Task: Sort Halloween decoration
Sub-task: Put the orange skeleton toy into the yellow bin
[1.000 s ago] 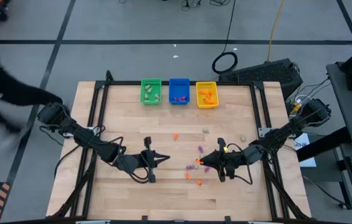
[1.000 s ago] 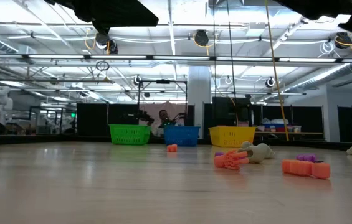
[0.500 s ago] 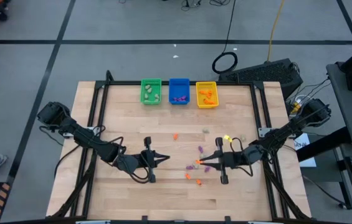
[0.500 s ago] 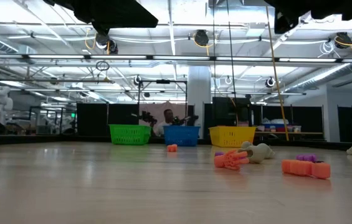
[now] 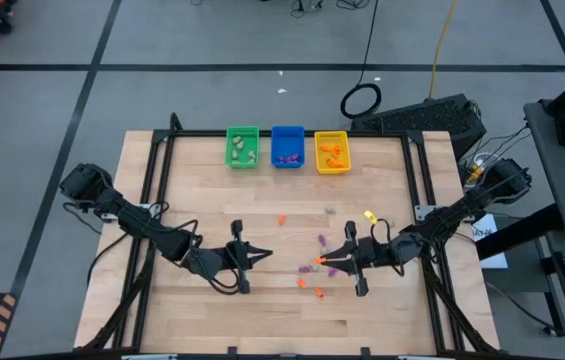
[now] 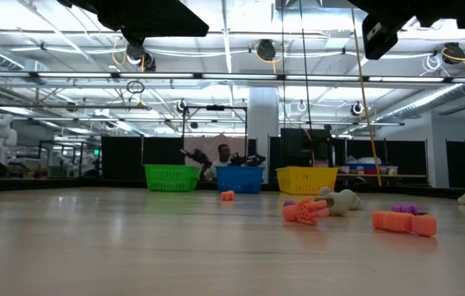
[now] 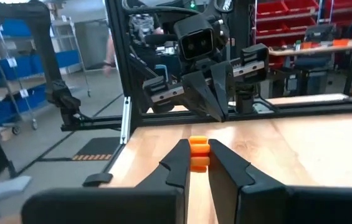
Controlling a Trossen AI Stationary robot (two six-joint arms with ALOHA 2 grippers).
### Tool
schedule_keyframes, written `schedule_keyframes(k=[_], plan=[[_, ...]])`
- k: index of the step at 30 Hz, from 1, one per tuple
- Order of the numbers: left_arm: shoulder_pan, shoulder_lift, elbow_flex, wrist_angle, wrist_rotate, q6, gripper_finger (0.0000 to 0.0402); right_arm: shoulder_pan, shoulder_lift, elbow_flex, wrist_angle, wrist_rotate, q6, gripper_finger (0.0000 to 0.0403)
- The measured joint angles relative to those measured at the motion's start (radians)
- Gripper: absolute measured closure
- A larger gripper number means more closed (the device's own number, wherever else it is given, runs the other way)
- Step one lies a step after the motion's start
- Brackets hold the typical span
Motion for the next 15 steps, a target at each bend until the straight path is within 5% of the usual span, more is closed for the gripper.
schedule_keyframes(k=[8,15], plan=[[0.0,0.0,0.0,-0.01,0.0,-0.001,0.0401,0.0,0.0,0.0,0.0,0.012,-0.246,0.0376],[0.0,0.0,0.0,-0.018,0.0,-0.002,0.0401,0.0,0.0,0.0,-0.032,0.278,-0.358,0.0376]])
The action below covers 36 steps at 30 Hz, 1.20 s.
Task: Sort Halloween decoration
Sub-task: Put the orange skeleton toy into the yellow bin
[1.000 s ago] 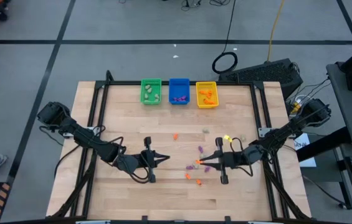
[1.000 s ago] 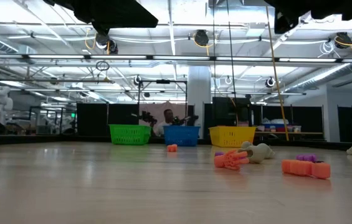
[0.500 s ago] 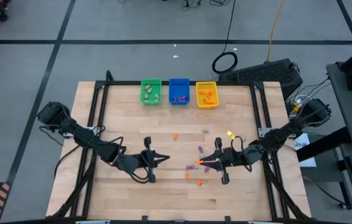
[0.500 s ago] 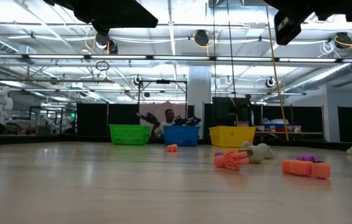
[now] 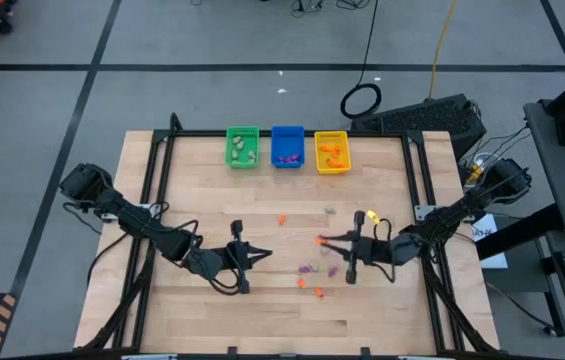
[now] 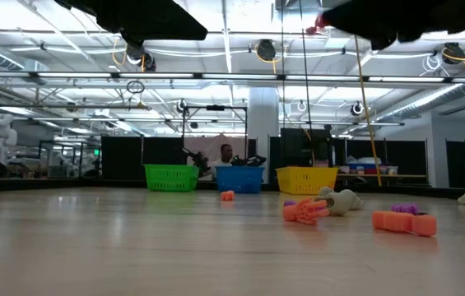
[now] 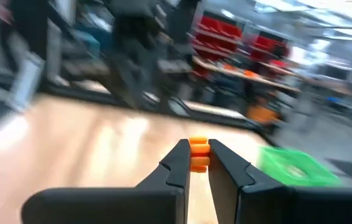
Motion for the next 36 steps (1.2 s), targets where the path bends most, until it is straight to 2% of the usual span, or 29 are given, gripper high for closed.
schedule_keyframes(k=[4,9,13,20,27,32,36], plan=[[0.0,0.0,0.0,0.001,0.0,0.0,0.0401,-0.01,0.0,0.0,-0.098,0.116,-0.005,0.0376],[0.0,0.0,0.0,0.004,0.0,0.0,0.0401,-0.069,0.0,0.0,-0.149,0.197,0.096,0.0376],[0.0,0.0,0.0,0.005,0.0,0.0,0.0401,-0.167,-0.003,0.0,-0.148,0.196,0.114,0.0376],[0.0,0.0,0.0,0.004,0.0,0.0,0.0401,-0.426,-0.049,0.0,-0.156,0.192,0.118,0.0364],[0.0,0.0,0.0,-0.004,0.0,0.0,0.0401,-0.66,-0.117,0.0,-0.183,0.111,0.189,0.0356],[0.0,0.0,0.0,-0.005,0.0,0.0,0.0401,-0.816,-0.141,0.001,-0.2,-0.111,0.272,0.0356],[0.0,0.0,0.0,-0.005,0.0,0.001,0.0401,-0.938,-0.141,0.029,-0.339,-0.21,0.373,0.0356]])
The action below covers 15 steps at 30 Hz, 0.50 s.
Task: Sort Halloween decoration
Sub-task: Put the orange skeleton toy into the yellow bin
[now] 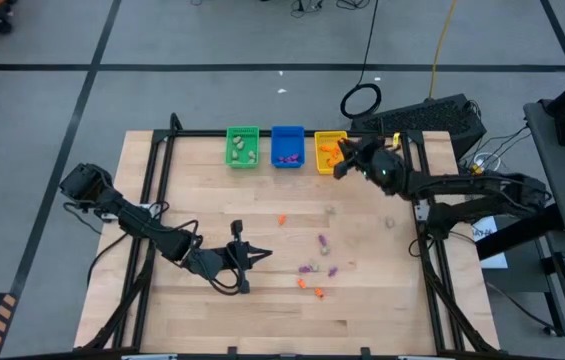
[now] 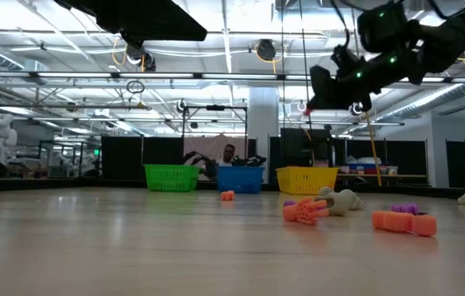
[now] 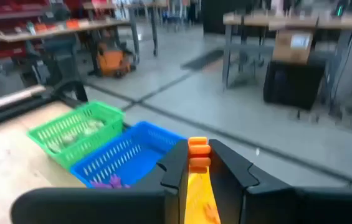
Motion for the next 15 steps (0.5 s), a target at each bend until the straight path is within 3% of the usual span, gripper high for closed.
schedule_keyframes(k=[7,15], plan=[[0.0,0.0,0.0,0.0,0.0,0.0,0.0401,-0.144,0.046,0.019,-0.15,-0.201,0.09,0.0356],[0.0,0.0,0.0,0.0,0.0,0.0,0.0401,-0.18,0.15,0.019,-0.164,-0.202,0.092,0.0355]])
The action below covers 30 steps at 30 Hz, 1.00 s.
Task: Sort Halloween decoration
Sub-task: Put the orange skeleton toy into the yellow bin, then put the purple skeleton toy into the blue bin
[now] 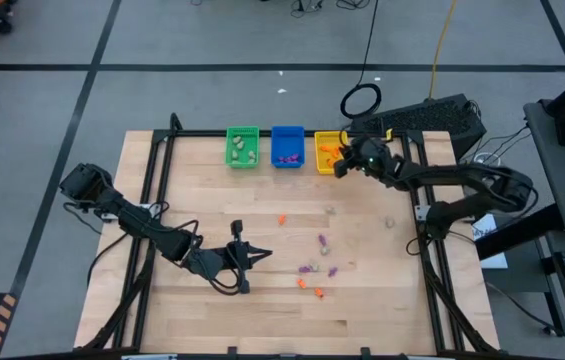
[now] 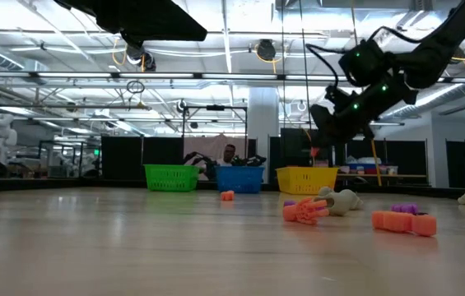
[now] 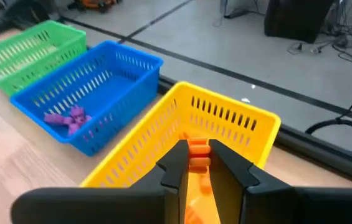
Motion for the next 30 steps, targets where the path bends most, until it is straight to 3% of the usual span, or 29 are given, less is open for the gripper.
schedule_keyframes(k=[13,22,30], plan=[[0.0,0.0,0.0,0.0,0.0,0.0,0.0401,-0.036,0.127,0.0,0.048,-0.045,0.026,0.0349],[0.0,0.0,0.0,0.0,0.0,-0.001,0.0401,-0.043,0.098,0.0,0.047,-0.081,0.021,0.026],[0.0,0.0,0.0,-0.006,0.0,0.0,0.0401,0.051,-0.079,0.0,-0.093,-0.108,-0.007,0.0207]])
